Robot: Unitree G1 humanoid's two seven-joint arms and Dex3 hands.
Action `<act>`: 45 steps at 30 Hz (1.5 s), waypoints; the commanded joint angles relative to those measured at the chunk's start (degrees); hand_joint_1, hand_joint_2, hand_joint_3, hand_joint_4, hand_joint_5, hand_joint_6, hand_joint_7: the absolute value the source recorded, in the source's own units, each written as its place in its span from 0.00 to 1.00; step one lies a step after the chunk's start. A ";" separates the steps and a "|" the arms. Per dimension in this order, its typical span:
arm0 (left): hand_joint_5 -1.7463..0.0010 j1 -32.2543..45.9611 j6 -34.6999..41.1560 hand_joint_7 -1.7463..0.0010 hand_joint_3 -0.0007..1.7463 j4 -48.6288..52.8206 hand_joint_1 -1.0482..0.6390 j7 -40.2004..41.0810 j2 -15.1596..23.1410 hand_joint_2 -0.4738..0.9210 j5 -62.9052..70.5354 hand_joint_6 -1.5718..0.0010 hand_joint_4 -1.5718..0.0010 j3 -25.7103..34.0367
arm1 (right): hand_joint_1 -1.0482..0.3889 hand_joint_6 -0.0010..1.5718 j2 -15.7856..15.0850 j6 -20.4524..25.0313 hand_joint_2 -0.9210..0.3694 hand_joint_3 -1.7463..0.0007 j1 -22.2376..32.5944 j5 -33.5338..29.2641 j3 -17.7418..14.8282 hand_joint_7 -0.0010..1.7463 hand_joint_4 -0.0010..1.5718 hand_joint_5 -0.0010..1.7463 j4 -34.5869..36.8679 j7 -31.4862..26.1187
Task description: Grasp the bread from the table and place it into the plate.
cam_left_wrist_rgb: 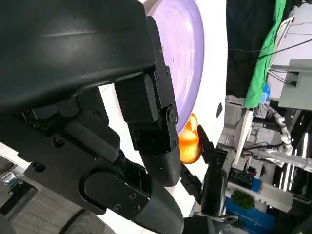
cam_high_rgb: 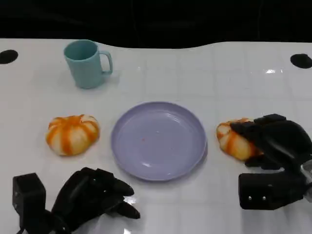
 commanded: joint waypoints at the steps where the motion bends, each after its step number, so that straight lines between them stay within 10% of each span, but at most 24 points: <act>1: 0.87 0.69 0.02 0.99 0.00 -0.46 0.00 0.21 0.71 0.86 0.25 0.00 0.00 0.12 | 0.58 0.71 -1.21 -5.07 0.00 0.84 -0.14 0.33 0.17 0.23 0.51 0.92 1.22 -7.59; 5: 0.87 0.82 0.14 0.98 0.00 -0.77 0.00 0.64 0.63 0.86 0.39 0.00 0.00 0.06 | 0.59 0.47 -1.21 -6.78 0.12 0.71 -0.15 0.05 0.08 0.88 0.56 1.00 1.65 -12.58; 7: 0.87 0.96 0.47 0.98 0.00 -1.21 0.00 1.00 0.68 0.86 0.58 0.00 0.00 -0.08 | 0.59 0.44 -1.17 -6.57 0.15 0.69 -0.09 -0.33 0.21 0.95 0.57 1.00 1.14 -14.30; 11: 0.87 1.28 0.33 0.98 0.00 -1.71 0.00 0.89 0.73 0.87 0.61 0.00 0.00 -0.21 | 0.59 0.43 -0.83 -7.57 0.20 0.67 0.40 -0.45 -0.03 0.99 0.58 1.00 -0.11 -18.69; 16: 0.87 1.27 0.36 0.98 0.00 -1.83 0.00 0.94 0.73 0.87 0.62 0.00 0.00 -0.24 | 0.61 0.45 -0.67 -7.98 0.40 0.37 0.55 -0.01 -0.51 1.00 0.60 1.00 -1.51 -21.28; 27: 0.87 1.42 0.53 0.98 0.00 -1.92 0.00 0.92 0.71 0.86 0.53 0.00 0.00 -0.19 | 0.64 0.48 -0.76 -10.30 0.51 0.24 0.52 2.54 -2.78 1.00 0.64 1.00 -5.37 -22.94; 45: 0.86 1.21 0.28 0.97 0.00 -1.58 0.00 1.42 0.53 0.87 0.87 0.00 0.00 -0.19 | 0.64 0.52 4.08 -15.95 0.57 0.11 -2.47 9.99 -4.51 0.91 0.64 1.00 -14.19 -2.54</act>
